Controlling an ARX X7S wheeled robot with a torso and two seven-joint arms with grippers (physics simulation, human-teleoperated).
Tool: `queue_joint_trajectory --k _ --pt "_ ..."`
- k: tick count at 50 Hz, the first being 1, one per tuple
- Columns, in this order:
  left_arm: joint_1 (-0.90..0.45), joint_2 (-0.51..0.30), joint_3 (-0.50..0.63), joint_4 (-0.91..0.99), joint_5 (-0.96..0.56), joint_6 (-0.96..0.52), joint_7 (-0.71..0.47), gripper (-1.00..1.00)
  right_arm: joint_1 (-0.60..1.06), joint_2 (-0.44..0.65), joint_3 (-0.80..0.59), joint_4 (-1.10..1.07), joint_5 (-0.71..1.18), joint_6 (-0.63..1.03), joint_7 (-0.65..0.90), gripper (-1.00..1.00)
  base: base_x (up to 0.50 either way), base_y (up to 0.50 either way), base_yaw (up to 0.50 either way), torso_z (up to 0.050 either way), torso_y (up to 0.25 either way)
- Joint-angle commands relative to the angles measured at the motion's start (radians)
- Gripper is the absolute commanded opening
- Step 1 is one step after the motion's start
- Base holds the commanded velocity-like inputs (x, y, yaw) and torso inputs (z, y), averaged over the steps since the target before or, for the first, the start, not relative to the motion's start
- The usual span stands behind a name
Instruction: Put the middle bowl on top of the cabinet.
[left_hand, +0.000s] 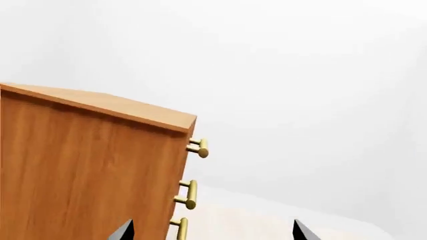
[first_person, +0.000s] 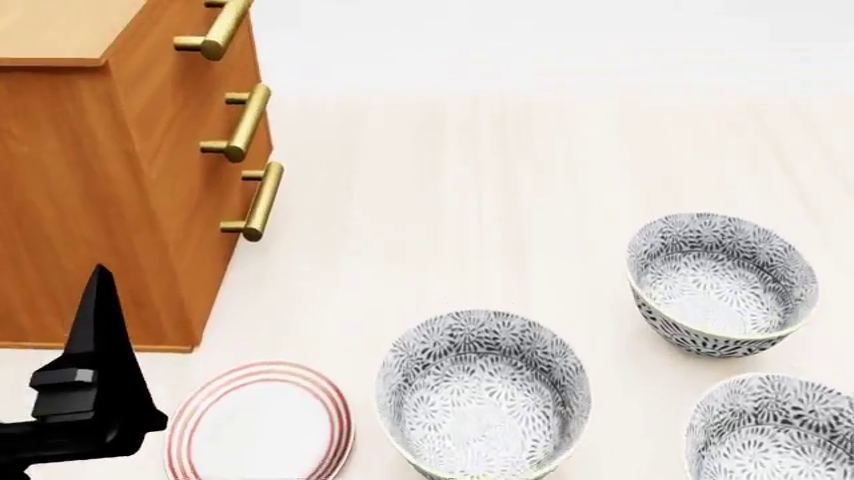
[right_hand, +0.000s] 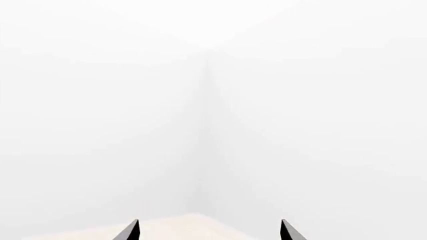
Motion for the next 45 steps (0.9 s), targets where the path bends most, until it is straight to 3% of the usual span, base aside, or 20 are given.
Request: queue_joint_trajectory --k 1,11,22,26,31,35,45 --pt "-0.002 0.005 0.01 -0.008 -0.022 -0.007 0.007 1.0 0.0 0.0 0.005 0.001 0.002 -0.002 -0.004 1.0 0.5 0.0 0.0 0.0 0.0" --pt "0.0 0.016 0.003 -0.031 -0.059 -0.013 -0.008 1.0 0.0 0.0 0.007 -0.004 -0.01 0.008 0.013 1.0 0.5 0.0 0.0 0.0 0.0" --pt "0.021 0.031 0.002 -0.059 -0.129 -0.012 -0.008 1.0 0.0 0.0 0.006 -0.003 -0.016 -0.005 0.014 1.0 0.0 0.0 0.0 0.0 0.001" --pt "0.084 0.067 0.033 -0.118 -0.279 -0.012 0.037 1.0 0.0 0.0 0.014 -0.005 -0.012 -0.009 0.021 1.0 0.0 0.0 0.0 0.0 0.0" --pt "0.13 0.141 0.118 -0.147 -0.201 -0.028 0.012 1.0 0.0 0.0 -0.029 0.018 -0.033 -0.043 0.036 1.0 0.0 0.0 0.0 0.0 0.0" --pt "0.143 0.187 0.183 -0.183 -0.143 -0.017 0.074 1.0 0.0 0.001 -0.059 0.023 -0.047 -0.05 0.055 1.0 0.0 0.0 0.0 0.0 0.0" --pt "0.107 0.269 0.231 -0.15 -0.241 -0.089 0.017 1.0 0.017 0.013 -0.186 -0.002 -0.153 -0.032 0.157 1.0 0.0 0.0 0.0 0.0 0.0"
